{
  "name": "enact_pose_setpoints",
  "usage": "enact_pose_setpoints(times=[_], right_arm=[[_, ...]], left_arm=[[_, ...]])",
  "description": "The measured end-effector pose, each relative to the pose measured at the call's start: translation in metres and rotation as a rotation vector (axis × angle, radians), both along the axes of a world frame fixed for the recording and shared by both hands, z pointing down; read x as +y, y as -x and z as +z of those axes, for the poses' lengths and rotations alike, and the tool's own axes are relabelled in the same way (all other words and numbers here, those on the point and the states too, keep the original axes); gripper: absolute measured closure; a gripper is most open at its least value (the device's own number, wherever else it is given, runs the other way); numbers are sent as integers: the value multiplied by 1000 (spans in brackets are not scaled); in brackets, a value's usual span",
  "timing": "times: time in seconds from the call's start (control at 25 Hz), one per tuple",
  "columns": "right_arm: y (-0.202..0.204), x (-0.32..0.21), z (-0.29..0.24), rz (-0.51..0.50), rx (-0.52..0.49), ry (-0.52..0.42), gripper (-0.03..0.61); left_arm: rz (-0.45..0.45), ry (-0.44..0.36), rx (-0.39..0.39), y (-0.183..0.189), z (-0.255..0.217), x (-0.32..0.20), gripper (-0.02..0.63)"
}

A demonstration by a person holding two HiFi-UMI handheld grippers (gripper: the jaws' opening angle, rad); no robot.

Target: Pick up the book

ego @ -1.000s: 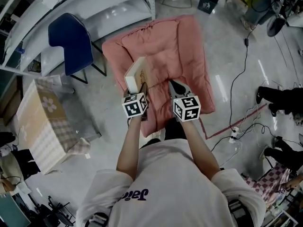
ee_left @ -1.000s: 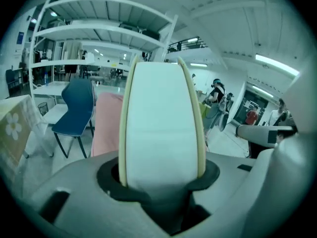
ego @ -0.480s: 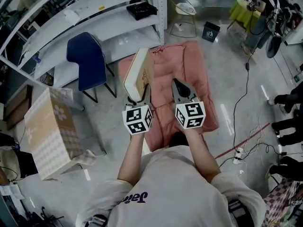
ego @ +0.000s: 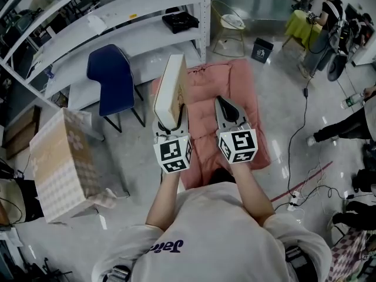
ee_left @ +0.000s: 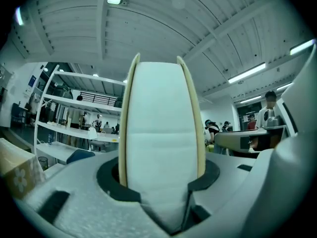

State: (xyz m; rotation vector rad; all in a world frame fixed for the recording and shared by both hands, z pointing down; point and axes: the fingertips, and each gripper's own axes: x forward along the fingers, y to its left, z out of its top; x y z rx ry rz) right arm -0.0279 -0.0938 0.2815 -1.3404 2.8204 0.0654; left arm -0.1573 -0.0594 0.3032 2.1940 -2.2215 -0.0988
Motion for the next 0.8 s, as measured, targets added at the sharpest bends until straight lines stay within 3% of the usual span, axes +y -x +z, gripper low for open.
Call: enact_pose_setpoints(times=[0.36,0.8], right_arm=[[-1,4,-1,-8,13,1,565],[-9,-1,13,-11,12,33,565]], left_arm=[[5,-2,11,-4,-3,3,388],[20,81,2,-9,24,-10,387]])
